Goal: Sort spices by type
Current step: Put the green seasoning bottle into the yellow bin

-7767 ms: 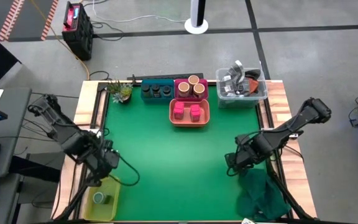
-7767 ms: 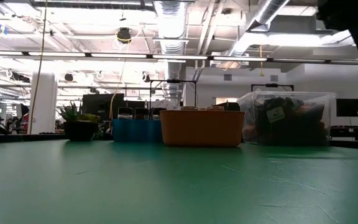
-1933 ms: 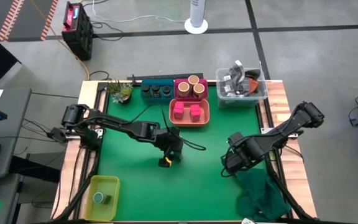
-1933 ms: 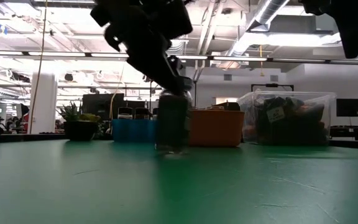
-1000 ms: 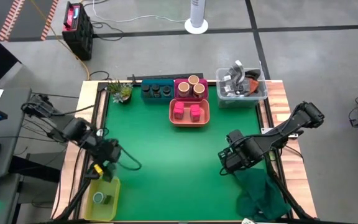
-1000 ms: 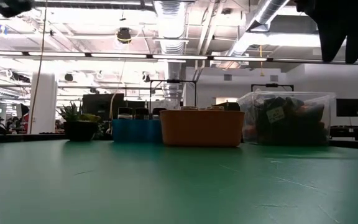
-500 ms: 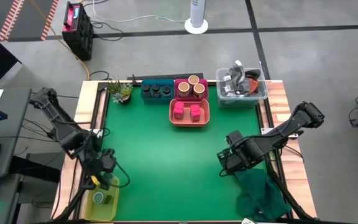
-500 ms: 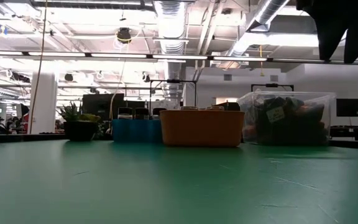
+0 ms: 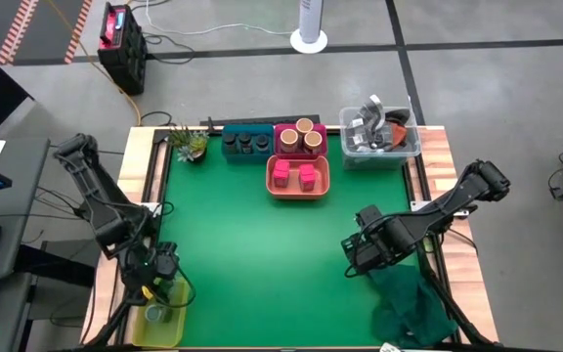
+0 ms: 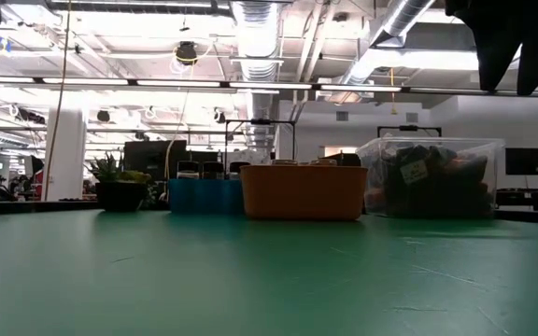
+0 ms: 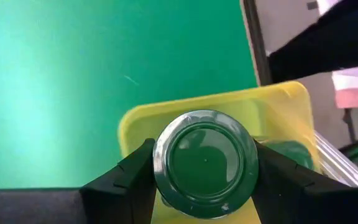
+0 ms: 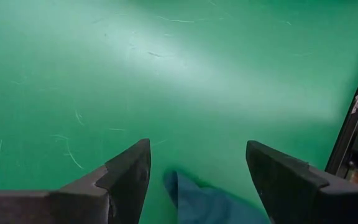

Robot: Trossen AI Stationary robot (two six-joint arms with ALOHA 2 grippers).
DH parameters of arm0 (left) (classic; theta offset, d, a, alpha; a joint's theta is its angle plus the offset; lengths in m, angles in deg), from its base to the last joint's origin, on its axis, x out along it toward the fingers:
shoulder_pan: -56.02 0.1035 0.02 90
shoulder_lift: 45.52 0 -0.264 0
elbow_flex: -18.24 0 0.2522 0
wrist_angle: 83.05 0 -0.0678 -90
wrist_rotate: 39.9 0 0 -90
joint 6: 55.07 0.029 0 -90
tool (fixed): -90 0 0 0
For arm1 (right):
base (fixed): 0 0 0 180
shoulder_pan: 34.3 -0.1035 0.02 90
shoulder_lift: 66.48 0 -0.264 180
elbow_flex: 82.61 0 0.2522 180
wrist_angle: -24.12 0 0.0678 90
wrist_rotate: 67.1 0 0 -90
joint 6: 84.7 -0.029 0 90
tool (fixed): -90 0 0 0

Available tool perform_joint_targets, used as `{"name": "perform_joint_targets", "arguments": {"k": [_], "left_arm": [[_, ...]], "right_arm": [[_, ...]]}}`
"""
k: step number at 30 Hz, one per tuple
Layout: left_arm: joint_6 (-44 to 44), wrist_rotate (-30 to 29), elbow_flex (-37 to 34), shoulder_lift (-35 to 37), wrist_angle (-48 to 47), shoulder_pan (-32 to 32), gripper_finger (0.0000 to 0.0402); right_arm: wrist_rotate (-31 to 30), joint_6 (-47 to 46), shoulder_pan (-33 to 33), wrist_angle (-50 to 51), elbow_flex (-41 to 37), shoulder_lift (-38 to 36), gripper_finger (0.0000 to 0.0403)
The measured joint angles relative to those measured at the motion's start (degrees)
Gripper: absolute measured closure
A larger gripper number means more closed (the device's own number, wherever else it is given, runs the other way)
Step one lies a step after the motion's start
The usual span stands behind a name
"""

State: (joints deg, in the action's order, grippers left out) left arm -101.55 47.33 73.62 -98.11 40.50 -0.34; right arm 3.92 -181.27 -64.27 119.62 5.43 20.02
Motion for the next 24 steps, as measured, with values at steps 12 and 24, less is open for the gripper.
{"name": "perform_joint_targets", "arguments": {"k": [12, 24], "left_arm": [[-0.44, -1.13, -0.63, 0.01, -0.02, -0.48, 0.0205], [2.14, -4.00, -0.63, -0.01, -3.53, -1.77, 0.0194]], "right_arm": [[0.41, 0.02, 0.02, 0.02, 0.00, 0.00, 0.0111], [0.55, 1.05, 0.50, 0.07, 0.00, 0.00, 0.0111]]}}
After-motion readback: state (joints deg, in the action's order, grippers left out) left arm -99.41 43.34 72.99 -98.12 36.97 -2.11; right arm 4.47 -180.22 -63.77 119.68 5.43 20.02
